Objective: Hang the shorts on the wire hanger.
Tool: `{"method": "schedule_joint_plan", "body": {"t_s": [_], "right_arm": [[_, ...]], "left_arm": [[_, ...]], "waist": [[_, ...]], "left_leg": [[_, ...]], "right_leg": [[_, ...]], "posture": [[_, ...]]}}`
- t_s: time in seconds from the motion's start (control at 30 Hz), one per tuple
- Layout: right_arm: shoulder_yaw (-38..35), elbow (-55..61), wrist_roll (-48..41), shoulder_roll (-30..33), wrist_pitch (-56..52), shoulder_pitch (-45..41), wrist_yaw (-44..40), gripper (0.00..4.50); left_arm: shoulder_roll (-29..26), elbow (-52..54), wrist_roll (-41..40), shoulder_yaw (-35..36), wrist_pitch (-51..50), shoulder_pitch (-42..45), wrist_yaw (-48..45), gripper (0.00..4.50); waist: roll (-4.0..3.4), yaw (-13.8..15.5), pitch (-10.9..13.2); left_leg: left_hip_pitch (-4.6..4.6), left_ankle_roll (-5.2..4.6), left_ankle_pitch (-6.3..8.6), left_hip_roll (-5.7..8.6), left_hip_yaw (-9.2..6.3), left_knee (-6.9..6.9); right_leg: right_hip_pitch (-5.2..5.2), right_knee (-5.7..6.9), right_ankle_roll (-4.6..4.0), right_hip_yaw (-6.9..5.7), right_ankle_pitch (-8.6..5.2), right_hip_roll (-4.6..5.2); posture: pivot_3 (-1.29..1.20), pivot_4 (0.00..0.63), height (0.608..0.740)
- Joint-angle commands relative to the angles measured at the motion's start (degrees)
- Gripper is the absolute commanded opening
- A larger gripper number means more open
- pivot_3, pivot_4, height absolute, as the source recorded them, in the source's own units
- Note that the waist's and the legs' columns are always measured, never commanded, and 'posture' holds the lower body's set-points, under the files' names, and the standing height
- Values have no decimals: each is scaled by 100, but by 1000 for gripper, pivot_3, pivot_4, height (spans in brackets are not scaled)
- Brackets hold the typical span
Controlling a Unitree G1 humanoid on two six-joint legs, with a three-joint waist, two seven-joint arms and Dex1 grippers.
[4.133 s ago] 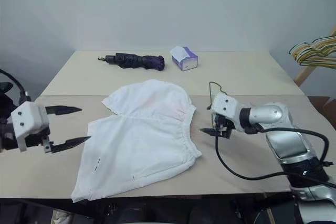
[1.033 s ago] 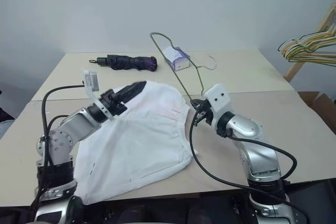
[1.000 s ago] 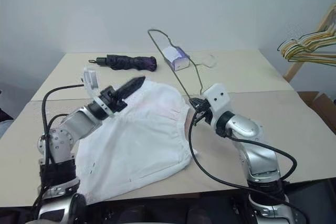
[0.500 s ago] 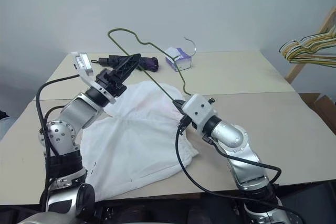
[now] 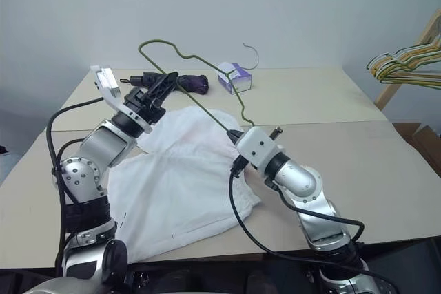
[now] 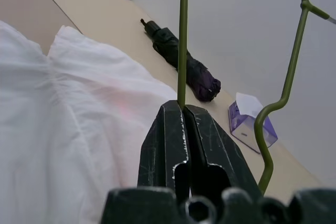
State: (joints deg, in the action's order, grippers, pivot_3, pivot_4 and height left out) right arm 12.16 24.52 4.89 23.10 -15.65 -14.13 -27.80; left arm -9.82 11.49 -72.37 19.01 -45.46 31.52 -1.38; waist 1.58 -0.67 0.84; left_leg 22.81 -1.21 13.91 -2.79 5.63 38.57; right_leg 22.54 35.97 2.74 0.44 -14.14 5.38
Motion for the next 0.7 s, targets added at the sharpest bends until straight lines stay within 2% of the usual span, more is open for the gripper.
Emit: {"method": "schedule_joint_plan", "body": {"t_s": [0.03,0.17,0.27,0.37,0.5,0.6,0.63,0.7], "right_arm": [[12,60,200,54,390,-9,93,0],[74,-30,354,126,580,-19,55,0],[104,-40,452,173,570,-45,12,817],[93,-43,601,183,655,-89,88,1838],[-81,129,508,256,623,-95,-13,3252],[-581,586,-297,376,124,-22,-441,4277],[-950,796,-988,508,-232,-20,-790,4481],[-1455,1038,-1973,738,-803,-51,-1264,4481]], "left_arm": [[3,54,-93,16,149,179,-10,110],[-39,87,8,-68,172,143,-168,110],[-45,165,77,-137,215,89,-355,0],[-85,397,168,-215,381,-12,-788,0],[-310,539,697,-409,634,-18,-1171,0],[-583,586,819,-410,755,12,-1718,0],[-787,556,875,-396,765,23,-2023,0],[-1053,473,919,-360,777,48,-2447,0]], "waist": [[0,0,0],[0,-2,0],[0,-2,0],[0,-4,0],[0,-7,1],[0,-6,2],[0,-5,2],[0,-3,4]], "left_leg": [[0,0,0,0,0,0],[0,0,0,0,0,2],[0,0,0,0,-1,2],[0,0,0,0,0,2],[0,1,0,0,1,2],[0,0,1,0,1,3],[0,0,1,-1,0,3],[2,-2,2,-1,-2,3]], "right_leg": [[0,0,0,0,0,0],[-2,0,0,-1,0,0],[-3,-1,0,-2,0,0],[-3,-2,0,-2,0,0],[-3,-3,-1,-3,0,0],[-6,-4,-1,-4,-1,0],[-6,-4,-1,-5,-1,0],[-6,-8,-1,-7,-1,0]], "posture": [[12,0,740],[10,0,740],[11,0,740],[5,0,740],[6,0,740],[10,0,740],[12,0,740],[12,0,740]]}}
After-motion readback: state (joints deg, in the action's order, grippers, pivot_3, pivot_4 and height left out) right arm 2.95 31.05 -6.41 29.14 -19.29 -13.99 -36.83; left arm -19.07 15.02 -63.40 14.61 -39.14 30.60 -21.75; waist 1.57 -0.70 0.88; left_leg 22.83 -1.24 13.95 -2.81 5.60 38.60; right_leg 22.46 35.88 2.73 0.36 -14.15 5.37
